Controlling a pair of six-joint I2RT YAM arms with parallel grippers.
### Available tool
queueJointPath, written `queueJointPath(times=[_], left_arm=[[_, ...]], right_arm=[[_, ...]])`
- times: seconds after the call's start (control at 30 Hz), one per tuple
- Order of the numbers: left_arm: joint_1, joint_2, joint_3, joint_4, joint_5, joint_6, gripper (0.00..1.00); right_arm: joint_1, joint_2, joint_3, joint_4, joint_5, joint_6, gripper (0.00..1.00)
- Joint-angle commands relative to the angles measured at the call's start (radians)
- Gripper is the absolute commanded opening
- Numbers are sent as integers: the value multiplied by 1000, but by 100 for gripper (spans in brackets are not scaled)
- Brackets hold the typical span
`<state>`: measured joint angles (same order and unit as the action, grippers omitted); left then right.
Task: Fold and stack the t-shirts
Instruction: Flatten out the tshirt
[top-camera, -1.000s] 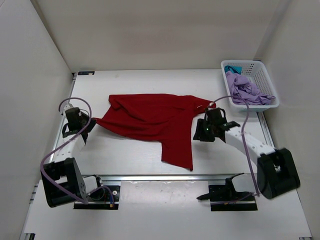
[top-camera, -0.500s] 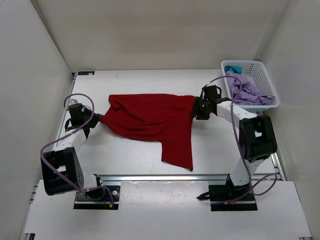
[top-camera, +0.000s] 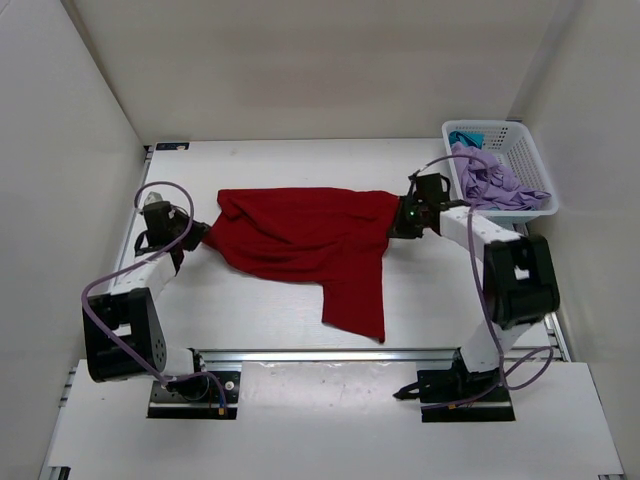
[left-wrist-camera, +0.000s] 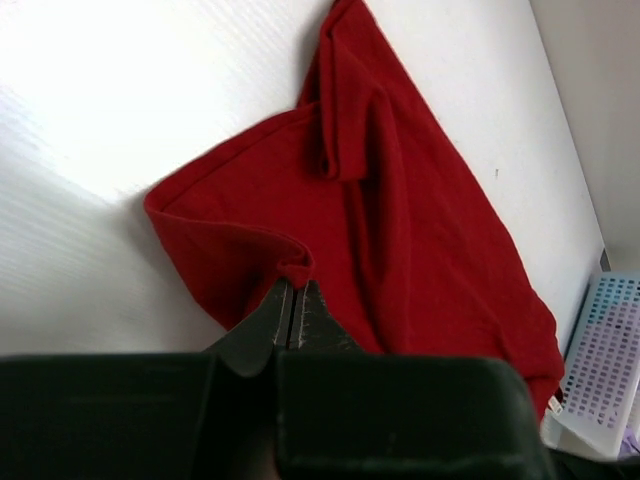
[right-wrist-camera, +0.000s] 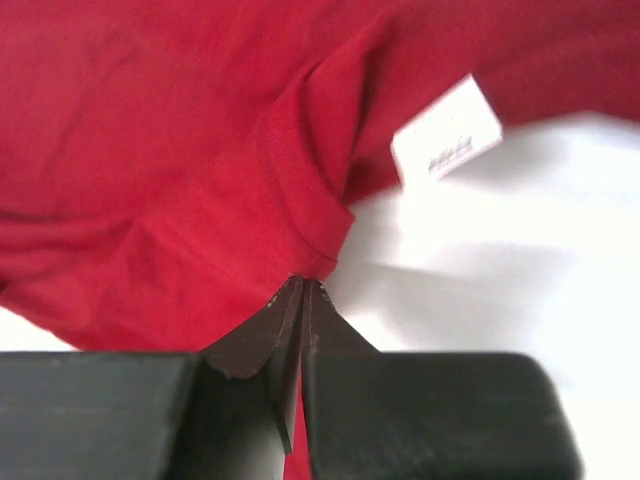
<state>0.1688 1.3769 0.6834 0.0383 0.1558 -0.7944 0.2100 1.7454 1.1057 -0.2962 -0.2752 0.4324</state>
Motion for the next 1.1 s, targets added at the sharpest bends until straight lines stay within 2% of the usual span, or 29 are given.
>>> queueJointPath(times=[0.0,0.13,0.2,0.3,0.43,0.47,0.5,0.53,0.57,0.6,0.63,0.67,0.73,0.77,0.8,0.87,0.9,0.97,1.07], left_arm=[[-14,4,60,23,-9,-2,0],[18,16,80,29,8,-9,0],[40,30,96,29,18,-8,0],[38,53,110,23,13,-2,0],[41,89,152,8,-4,11,0],[43,105,163,8,-1,8,0],[58,126,175,2,-8,12,0],[57,142,195,-9,-7,9,0],[55,146,206,-9,-13,20,0],[58,161,226,-17,-25,32,0],[54,177,247,-29,-33,46,0],[51,185,264,-38,-41,47,0],[47,198,263,-38,-33,55,0],[44,203,263,-26,-35,49,0],[49,200,258,-20,-39,49,0],[34,202,257,-14,-42,52,0],[28,211,261,-11,-24,44,0],[21,195,263,-12,-19,34,0],[20,136,246,-12,-21,41,0]], right_arm=[[31,-234,-58,-39,37,-49,1],[103,-411,-41,-240,183,-60,0],[135,-481,-34,-262,156,-49,0],[178,-413,-4,-279,180,-55,0],[117,-215,60,-167,111,-46,0],[106,-161,153,-173,93,-50,0],[104,-45,289,-201,78,-61,0],[108,65,357,-231,79,-63,0],[108,121,514,-248,82,-69,0],[111,237,686,-308,73,-84,0],[111,355,774,-389,83,-93,0],[112,459,954,-441,91,-99,0],[121,547,1261,-683,99,-132,0],[143,549,1289,-754,123,-150,0],[158,525,1290,-782,193,-171,0],[216,392,1118,-752,309,-190,0],[239,253,914,-638,350,-184,0],[215,-40,560,-438,283,-158,0],[137,-289,386,-406,254,-132,0]])
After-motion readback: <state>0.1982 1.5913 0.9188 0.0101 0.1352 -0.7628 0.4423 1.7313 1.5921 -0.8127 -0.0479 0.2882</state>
